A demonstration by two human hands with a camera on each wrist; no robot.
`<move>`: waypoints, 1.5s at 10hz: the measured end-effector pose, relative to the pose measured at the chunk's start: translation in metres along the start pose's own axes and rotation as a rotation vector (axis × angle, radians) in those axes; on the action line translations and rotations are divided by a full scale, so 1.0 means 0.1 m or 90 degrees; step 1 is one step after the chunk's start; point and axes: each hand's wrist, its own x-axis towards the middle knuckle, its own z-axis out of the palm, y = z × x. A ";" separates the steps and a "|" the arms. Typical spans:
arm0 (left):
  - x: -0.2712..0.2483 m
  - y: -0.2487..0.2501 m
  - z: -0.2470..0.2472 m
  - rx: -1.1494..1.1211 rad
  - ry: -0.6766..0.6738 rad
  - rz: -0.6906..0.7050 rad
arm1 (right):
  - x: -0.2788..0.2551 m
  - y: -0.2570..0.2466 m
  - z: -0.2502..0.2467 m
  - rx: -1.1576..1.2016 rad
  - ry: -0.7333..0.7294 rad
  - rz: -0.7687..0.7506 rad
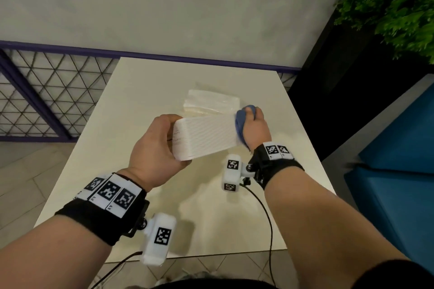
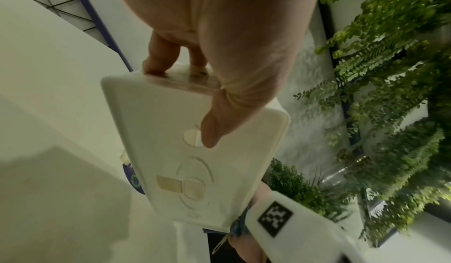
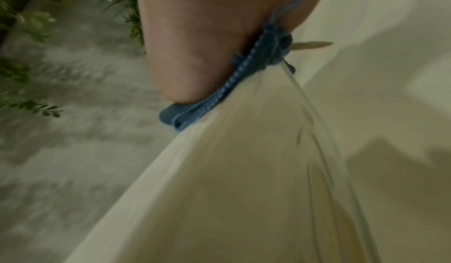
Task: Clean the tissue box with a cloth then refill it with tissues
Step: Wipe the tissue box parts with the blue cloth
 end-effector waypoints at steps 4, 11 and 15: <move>0.10 -0.03 -0.03 0.053 0.023 0.028 | -0.67 -0.46 0.24 -0.044 -0.102 -0.244; 0.08 -0.09 -0.33 -0.003 -0.024 0.130 | -0.11 0.03 -0.26 0.228 -0.089 0.165; 0.15 0.01 0.02 0.474 -0.126 0.128 | -0.34 -0.12 -0.06 0.509 -0.043 0.358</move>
